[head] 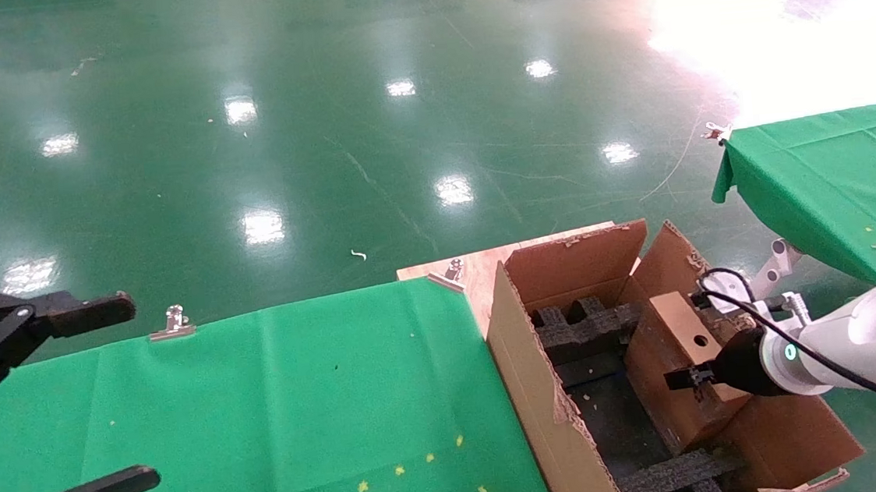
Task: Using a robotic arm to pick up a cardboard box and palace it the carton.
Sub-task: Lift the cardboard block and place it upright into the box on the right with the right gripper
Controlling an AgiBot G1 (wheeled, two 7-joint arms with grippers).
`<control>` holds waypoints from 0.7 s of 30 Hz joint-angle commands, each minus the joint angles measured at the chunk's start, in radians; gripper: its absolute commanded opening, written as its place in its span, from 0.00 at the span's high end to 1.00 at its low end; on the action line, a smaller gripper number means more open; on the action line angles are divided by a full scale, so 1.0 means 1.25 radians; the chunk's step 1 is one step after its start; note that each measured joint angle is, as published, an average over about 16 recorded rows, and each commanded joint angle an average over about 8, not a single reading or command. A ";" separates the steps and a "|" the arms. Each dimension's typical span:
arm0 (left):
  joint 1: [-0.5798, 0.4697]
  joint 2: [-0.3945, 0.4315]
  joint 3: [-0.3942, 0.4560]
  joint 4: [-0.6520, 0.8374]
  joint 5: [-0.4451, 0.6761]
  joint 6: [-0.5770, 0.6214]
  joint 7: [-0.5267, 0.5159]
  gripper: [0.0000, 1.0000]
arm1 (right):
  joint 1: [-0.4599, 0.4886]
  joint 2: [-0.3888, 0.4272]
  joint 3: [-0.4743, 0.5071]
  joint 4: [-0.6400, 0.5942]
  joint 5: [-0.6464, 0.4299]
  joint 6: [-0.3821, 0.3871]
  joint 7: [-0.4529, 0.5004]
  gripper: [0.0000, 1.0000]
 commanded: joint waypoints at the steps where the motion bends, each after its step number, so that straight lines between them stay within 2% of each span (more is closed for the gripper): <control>1: 0.000 0.000 0.000 0.000 0.000 0.000 0.000 0.00 | -0.006 -0.004 -0.002 -0.003 0.001 0.001 0.000 1.00; 19: 0.000 0.000 0.000 0.000 0.000 0.000 0.000 0.00 | -0.066 -0.046 -0.021 -0.083 0.080 0.026 -0.059 1.00; 20: 0.000 0.000 0.000 0.000 0.000 0.000 0.000 0.00 | -0.067 -0.047 -0.021 -0.086 0.085 0.027 -0.063 0.97; 21: 0.000 0.000 0.000 0.000 0.000 0.000 0.000 0.00 | -0.068 -0.048 -0.021 -0.089 0.088 0.028 -0.067 0.85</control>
